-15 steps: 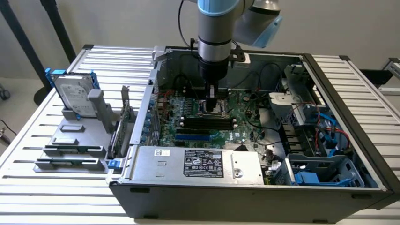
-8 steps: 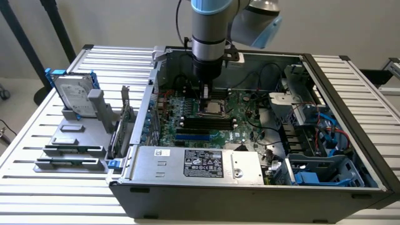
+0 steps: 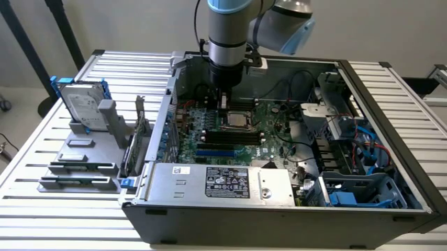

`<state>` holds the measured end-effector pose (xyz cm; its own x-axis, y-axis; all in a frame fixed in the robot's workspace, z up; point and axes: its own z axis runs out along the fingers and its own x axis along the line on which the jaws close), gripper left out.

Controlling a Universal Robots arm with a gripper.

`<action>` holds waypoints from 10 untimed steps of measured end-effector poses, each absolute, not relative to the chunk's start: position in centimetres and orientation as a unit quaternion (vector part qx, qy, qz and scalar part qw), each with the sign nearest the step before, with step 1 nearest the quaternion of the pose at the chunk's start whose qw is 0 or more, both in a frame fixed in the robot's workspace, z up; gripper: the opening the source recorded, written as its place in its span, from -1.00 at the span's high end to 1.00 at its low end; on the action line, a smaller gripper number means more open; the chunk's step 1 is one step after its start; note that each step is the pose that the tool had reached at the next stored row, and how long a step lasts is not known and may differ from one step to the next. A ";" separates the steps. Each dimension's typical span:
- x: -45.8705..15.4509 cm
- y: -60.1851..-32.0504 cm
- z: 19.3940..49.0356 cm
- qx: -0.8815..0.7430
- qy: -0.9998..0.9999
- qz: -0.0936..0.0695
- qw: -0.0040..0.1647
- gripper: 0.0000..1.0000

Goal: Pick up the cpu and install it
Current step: 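Place the cpu into insertion slot, then close the cpu cover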

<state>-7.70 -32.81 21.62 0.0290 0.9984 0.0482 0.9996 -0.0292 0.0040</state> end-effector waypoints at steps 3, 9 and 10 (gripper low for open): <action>-7.7 -32.8 21.6 -0.717 -0.697 -0.019 0.015 0.79; -7.7 -32.8 21.6 -0.717 -0.697 -0.019 0.015 0.79; -7.7 -32.8 21.6 -0.717 -0.697 -0.019 0.015 0.79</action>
